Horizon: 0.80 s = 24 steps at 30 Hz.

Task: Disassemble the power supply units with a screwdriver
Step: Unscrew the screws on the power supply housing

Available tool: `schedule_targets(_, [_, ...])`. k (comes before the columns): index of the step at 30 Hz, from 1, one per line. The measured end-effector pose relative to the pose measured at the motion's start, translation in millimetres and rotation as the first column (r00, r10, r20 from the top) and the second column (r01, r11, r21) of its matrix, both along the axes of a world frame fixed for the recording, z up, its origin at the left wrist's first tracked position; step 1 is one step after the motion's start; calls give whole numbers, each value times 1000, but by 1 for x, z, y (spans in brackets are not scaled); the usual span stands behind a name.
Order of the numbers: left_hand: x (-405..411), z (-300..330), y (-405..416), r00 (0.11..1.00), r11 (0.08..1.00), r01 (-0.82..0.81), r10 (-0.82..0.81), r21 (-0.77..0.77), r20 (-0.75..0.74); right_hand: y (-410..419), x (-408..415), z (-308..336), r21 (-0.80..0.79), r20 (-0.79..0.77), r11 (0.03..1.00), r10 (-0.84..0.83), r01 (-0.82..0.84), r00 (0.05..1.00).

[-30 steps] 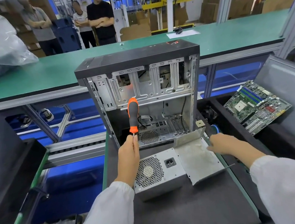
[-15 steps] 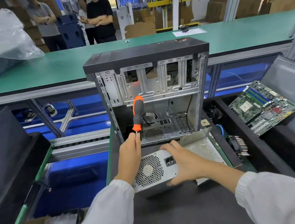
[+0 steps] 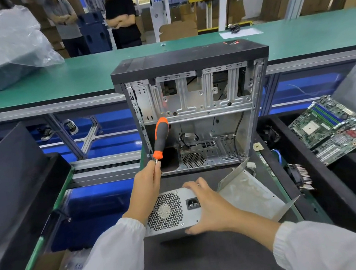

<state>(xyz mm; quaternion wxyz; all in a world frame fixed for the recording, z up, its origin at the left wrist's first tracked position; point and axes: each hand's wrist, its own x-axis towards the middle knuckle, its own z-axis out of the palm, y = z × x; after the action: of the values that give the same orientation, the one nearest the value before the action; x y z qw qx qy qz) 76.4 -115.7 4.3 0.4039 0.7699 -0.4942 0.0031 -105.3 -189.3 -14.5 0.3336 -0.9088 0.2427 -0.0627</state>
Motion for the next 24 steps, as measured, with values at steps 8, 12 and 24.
schedule_targets(8, [3,-6,-13,999,994,-12,9,113,33,-45,-8,17,116,28,989,86,-89,996])
schedule_targets(12, [7,-8,-12,999,994,-34,35,104,-10,-108,-34,26,-368,-321,918,23,-147,947])
schedule_targets(24, [7,-10,-13,999,991,-31,25,133,44,-146,-74,17,-516,-658,852,-330,-86,677])
